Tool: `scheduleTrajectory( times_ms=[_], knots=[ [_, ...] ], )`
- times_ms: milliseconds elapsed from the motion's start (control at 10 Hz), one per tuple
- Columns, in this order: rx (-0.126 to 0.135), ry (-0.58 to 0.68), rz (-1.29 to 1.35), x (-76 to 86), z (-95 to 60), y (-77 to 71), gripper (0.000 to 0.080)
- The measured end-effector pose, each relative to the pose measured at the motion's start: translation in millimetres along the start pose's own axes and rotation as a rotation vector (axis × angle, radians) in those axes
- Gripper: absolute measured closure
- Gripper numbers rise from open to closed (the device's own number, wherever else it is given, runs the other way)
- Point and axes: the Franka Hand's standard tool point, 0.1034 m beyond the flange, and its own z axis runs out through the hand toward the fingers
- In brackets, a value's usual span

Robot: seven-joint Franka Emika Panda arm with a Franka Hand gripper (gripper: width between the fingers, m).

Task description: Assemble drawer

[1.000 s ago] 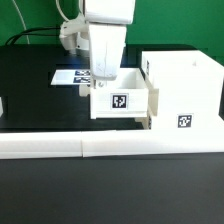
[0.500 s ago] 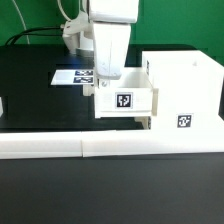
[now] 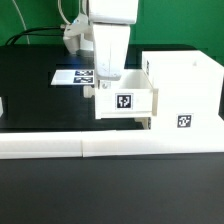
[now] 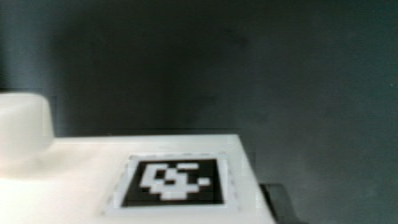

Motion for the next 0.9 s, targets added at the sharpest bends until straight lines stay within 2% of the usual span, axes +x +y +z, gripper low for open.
scheduleTrajectory(
  times_ms=[600,900],
  knots=[
    [-0.003,0.003,0.003,4.8,-0.1,0.3,0.0755],
    [-0.008,0.008,-0.014,15.1,0.4,-0.5,0.0755]
  ],
)
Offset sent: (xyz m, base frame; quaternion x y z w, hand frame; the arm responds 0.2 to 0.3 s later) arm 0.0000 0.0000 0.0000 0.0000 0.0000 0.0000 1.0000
